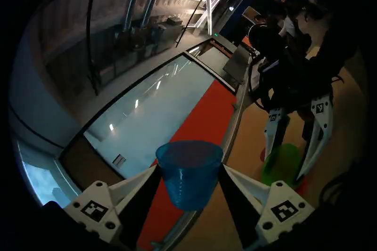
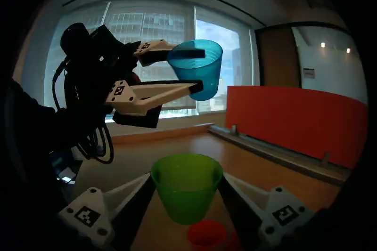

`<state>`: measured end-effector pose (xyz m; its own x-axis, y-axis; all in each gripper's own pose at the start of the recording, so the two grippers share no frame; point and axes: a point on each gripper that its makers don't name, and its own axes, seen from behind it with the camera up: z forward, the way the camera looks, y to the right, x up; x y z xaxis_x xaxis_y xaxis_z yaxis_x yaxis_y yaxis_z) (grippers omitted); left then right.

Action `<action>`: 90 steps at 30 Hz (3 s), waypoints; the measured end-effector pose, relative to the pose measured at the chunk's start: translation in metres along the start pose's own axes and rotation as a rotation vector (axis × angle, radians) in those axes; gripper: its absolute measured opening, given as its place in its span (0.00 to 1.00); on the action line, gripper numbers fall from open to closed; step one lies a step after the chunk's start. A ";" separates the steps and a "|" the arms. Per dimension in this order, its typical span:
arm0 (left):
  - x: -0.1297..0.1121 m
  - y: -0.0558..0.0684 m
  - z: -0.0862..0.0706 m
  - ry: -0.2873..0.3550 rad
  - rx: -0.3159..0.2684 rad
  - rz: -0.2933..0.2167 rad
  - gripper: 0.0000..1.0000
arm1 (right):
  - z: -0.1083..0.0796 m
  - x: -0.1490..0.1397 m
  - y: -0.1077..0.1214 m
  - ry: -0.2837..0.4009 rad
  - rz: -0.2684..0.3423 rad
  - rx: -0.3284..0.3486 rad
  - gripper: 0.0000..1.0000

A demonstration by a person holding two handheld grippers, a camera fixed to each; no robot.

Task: Pour water

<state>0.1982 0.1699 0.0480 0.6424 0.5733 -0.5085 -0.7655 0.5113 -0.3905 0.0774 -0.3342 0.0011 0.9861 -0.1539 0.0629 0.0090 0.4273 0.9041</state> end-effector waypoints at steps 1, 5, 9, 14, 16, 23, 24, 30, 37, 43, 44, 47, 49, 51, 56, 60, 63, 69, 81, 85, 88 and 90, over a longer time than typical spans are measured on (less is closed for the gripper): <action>0.000 0.000 0.000 0.001 0.001 0.005 0.83 | 0.000 0.000 0.000 0.000 0.000 0.000 0.91; 0.000 -0.001 0.001 0.000 0.005 0.026 0.83 | 0.000 -0.001 0.000 0.001 0.000 0.000 0.91; 0.001 -0.001 0.001 -0.001 0.002 0.052 0.83 | 0.001 -0.001 0.001 0.001 0.002 -0.001 0.91; 0.003 -0.001 0.003 -0.001 0.002 0.088 0.83 | 0.001 -0.001 0.003 0.000 0.002 -0.004 0.91; 0.003 0.000 0.004 -0.001 0.002 0.101 0.83 | 0.001 0.000 0.004 0.000 0.002 -0.005 0.91; 0.005 0.003 0.006 0.000 0.002 0.148 0.83 | 0.001 0.001 0.006 0.002 0.001 -0.008 0.91; 0.005 0.004 0.007 0.000 0.003 0.155 0.83 | 0.001 0.001 0.006 0.001 0.001 -0.008 0.91; 0.006 0.006 0.009 -0.005 0.000 0.195 0.83 | 0.001 0.002 0.006 0.003 0.001 -0.008 0.91; 0.008 0.007 0.011 -0.002 0.000 0.228 0.83 | 0.000 0.003 0.006 0.005 0.001 -0.010 0.91; 0.009 0.006 0.012 -0.003 0.003 0.254 0.83 | -0.001 0.002 0.007 0.007 0.001 -0.013 0.91; 0.009 0.005 0.012 -0.002 0.004 0.258 0.83 | -0.001 0.002 0.008 0.008 0.002 -0.013 0.91; 0.011 0.005 0.012 -0.001 0.006 0.269 0.83 | -0.001 0.003 0.008 0.008 0.003 -0.013 0.91; 0.011 0.004 0.012 0.000 0.006 0.276 0.83 | -0.001 0.003 0.008 0.008 0.002 -0.013 0.91; 0.012 0.004 0.012 0.001 0.006 0.283 0.83 | -0.001 0.003 0.007 0.007 0.001 -0.013 0.91; 0.014 0.004 0.010 0.007 0.004 0.293 0.83 | -0.001 0.003 0.008 0.006 0.000 -0.016 0.91; 0.015 0.004 0.009 0.011 0.004 0.303 0.83 | -0.001 0.004 0.008 0.006 -0.002 -0.016 0.91; 0.015 0.005 0.009 0.013 0.003 0.308 0.83 | -0.001 0.004 0.008 0.006 -0.002 -0.016 0.91; 0.015 0.007 0.007 0.018 0.003 0.311 0.83 | -0.001 0.003 0.007 0.005 -0.005 -0.017 0.91; 0.018 0.007 0.006 0.026 0.003 0.331 0.83 | -0.002 0.006 0.007 0.007 -0.007 -0.019 0.91; 0.018 0.005 0.006 0.025 0.004 0.339 0.83 | -0.002 0.007 0.007 0.009 -0.008 -0.018 0.91; 0.018 0.003 0.006 0.023 0.006 0.346 0.83 | -0.001 0.007 0.007 0.010 -0.009 -0.018 0.91; 0.019 0.002 0.006 0.021 0.008 0.350 0.83 | -0.001 0.007 0.007 0.010 -0.009 -0.018 0.91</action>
<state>0.2087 0.1852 0.0421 0.3404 0.7012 -0.6265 -0.9388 0.2911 -0.1842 0.0841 -0.3309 0.0072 0.9876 -0.1487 0.0501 0.0210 0.4418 0.8969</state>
